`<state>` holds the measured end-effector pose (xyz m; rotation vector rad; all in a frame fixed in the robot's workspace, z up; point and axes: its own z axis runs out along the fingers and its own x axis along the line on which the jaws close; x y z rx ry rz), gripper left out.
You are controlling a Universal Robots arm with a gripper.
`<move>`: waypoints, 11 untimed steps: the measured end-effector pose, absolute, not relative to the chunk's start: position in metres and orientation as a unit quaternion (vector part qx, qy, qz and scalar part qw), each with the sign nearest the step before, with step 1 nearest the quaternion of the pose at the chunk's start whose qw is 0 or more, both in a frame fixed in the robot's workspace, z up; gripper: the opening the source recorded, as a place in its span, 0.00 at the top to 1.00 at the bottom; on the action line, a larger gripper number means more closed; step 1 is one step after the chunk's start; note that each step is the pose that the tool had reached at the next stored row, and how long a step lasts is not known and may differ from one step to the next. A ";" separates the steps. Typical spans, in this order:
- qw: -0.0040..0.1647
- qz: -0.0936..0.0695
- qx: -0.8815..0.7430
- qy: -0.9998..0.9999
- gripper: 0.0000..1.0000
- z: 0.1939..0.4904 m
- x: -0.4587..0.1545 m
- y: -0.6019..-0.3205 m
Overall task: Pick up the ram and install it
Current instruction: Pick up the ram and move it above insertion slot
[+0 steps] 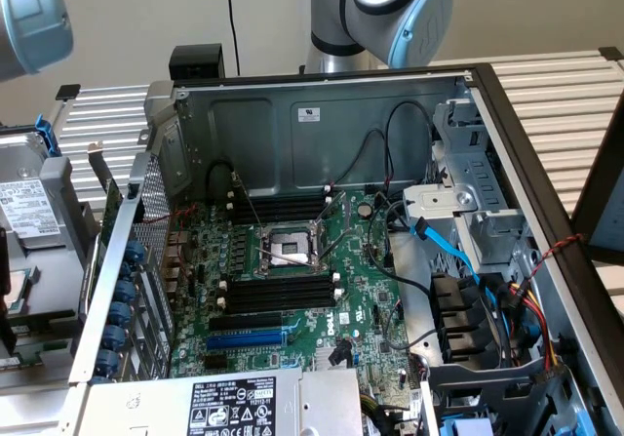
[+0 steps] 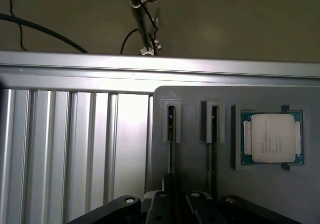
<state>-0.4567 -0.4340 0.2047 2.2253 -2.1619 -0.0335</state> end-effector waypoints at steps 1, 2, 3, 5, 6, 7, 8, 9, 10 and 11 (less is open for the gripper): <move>0.019 -0.011 0.717 -0.697 0.82 0.205 -0.457 -0.434; 0.019 -0.011 0.717 -0.697 0.82 0.205 -0.457 -0.434; 0.019 -0.011 0.717 -0.697 0.82 0.205 -0.457 -0.434; 0.019 -0.011 0.717 -0.697 0.82 0.205 -0.457 -0.434; 0.019 -0.011 0.717 -0.697 0.82 0.205 -0.457 -0.434; 0.018 -0.012 0.717 -0.697 0.82 0.205 -0.457 -0.434; 0.017 -0.013 0.717 -0.697 0.82 0.205 -0.457 -0.434; 0.017 -0.013 0.717 -0.697 0.82 0.205 -0.457 -0.434; 0.017 -0.013 0.717 -0.697 0.82 0.205 -0.457 -0.434; 0.017 -0.013 0.717 -0.697 0.82 0.205 -0.457 -0.434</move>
